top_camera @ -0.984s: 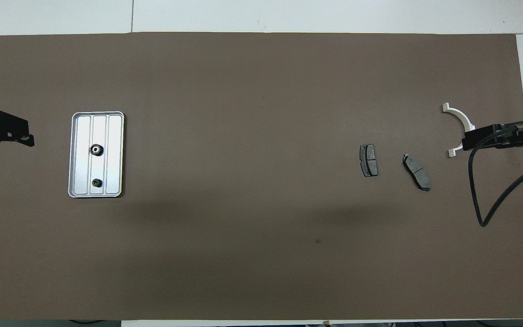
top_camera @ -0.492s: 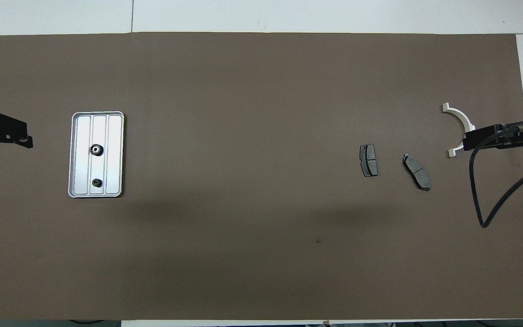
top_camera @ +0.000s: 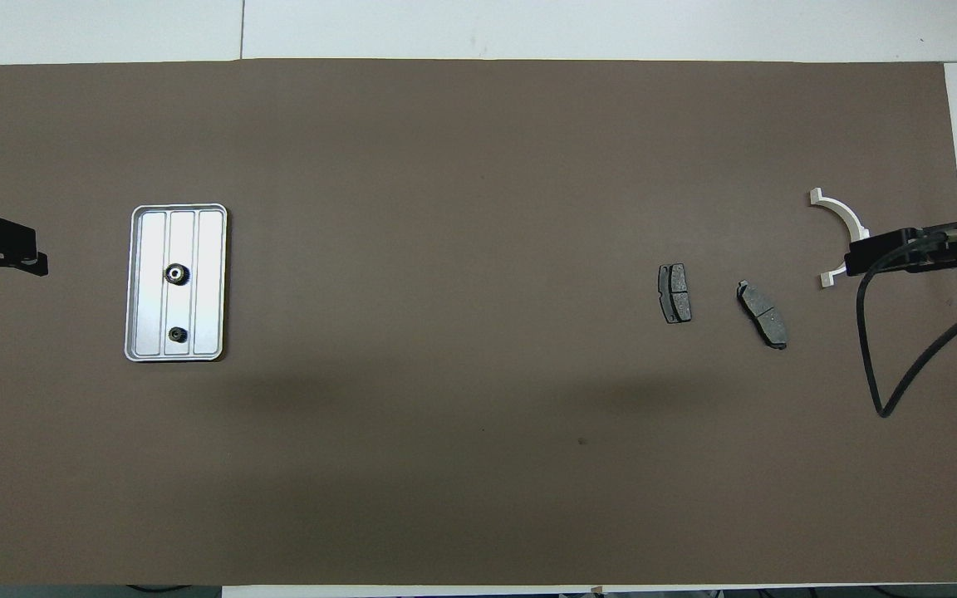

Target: Pick bearing gear from pile to tray

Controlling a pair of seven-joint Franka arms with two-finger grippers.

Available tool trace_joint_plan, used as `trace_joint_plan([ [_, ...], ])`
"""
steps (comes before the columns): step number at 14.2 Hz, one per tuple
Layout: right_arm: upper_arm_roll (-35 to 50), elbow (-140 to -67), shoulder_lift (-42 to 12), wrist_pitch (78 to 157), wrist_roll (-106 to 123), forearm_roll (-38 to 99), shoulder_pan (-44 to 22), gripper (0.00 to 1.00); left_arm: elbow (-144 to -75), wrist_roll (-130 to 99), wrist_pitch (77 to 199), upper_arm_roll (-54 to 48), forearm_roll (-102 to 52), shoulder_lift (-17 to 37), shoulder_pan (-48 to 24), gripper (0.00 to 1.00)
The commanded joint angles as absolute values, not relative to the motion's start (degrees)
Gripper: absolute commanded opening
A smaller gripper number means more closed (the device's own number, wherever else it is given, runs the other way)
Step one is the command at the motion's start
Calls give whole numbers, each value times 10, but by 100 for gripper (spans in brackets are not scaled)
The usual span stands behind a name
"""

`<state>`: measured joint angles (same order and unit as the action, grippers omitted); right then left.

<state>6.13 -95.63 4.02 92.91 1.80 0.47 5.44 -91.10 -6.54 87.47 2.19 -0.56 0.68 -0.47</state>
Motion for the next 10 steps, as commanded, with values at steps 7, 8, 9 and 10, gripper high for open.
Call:
trace_joint_plan([
  [7,63,-955,44,927,11,11,54,100,-927,-56,879,10,-6,-15,11,100],
  [8,63,-955,44,927,12,11,54,100,-925,-56,878,9,-6,-14,11,100],
  [9,63,-956,44,926,11,11,54,100,-924,-56,877,8,-6,-14,11,100],
  [10,63,-956,44,926,12,11,54,100,-924,-56,878,5,-7,-14,11,100],
])
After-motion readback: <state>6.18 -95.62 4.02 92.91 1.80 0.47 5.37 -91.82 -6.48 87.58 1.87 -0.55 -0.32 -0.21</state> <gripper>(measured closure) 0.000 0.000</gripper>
